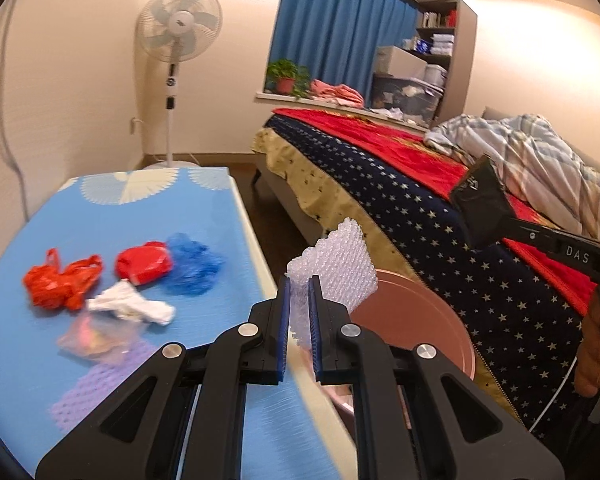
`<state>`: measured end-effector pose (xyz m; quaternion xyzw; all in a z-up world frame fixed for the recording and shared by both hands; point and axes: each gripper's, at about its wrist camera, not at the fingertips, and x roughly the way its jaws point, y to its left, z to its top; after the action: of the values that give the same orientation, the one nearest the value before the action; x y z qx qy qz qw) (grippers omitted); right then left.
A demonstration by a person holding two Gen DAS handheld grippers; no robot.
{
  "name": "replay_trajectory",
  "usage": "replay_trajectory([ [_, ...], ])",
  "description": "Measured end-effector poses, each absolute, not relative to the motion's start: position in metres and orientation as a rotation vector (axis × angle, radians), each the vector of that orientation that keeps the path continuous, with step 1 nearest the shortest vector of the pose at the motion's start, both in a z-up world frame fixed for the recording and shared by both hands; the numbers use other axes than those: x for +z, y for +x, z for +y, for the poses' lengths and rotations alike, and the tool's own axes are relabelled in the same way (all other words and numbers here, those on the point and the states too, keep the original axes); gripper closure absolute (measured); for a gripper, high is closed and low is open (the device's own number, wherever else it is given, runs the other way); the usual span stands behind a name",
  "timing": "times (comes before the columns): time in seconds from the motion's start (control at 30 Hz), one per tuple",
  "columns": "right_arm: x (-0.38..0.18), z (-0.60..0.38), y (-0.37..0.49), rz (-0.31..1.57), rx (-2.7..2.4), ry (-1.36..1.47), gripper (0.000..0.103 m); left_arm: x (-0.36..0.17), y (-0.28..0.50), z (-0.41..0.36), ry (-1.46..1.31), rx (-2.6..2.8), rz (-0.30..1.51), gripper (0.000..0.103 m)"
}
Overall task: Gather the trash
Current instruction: 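Open both grippers over the pink bin to drop the foam net and black item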
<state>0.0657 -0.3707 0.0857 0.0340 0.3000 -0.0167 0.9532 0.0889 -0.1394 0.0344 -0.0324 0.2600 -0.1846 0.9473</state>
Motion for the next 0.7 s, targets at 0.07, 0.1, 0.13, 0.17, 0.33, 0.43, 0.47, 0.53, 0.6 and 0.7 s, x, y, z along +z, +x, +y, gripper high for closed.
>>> replay_trajectory([
  [0.07,0.084,-0.372,0.068,0.613,-0.032,0.082,0.100,0.031,0.093,-0.150,-0.052,-0.384,0.539,0.094],
  [0.1,0.083,-0.373,0.068,0.615,-0.034,0.082,0.100,0.028,0.096,-0.155,-0.047,-0.388,0.546,0.094],
  [0.13,0.082,-0.373,0.069,0.619,-0.035,0.082,0.100,0.026,0.098,-0.159,-0.044,-0.389,0.553,0.094],
  [0.17,0.080,-0.373,0.070,0.625,-0.034,0.085,0.100,0.024,0.101,-0.162,-0.043,-0.390,0.559,0.094],
  [0.33,0.077,-0.375,0.075,0.642,-0.034,0.098,0.100,0.016,0.111,-0.175,-0.034,-0.400,0.589,0.094],
  [0.43,0.075,-0.376,0.077,0.649,-0.032,0.099,0.100,0.012,0.116,-0.181,-0.030,-0.404,0.604,0.094],
  [0.47,0.074,-0.376,0.078,0.652,-0.033,0.100,0.100,0.011,0.117,-0.183,-0.031,-0.406,0.608,0.094],
  [0.53,0.073,-0.377,0.079,0.660,-0.033,0.101,0.095,0.008,0.119,-0.186,-0.033,-0.410,0.625,0.093],
  [0.6,0.070,-0.378,0.080,0.671,-0.046,0.102,0.091,0.005,0.121,-0.186,-0.037,-0.418,0.641,0.079],
  [0.7,0.070,-0.378,0.081,0.672,-0.055,0.115,0.067,0.002,0.116,-0.181,-0.029,-0.423,0.639,0.067],
])
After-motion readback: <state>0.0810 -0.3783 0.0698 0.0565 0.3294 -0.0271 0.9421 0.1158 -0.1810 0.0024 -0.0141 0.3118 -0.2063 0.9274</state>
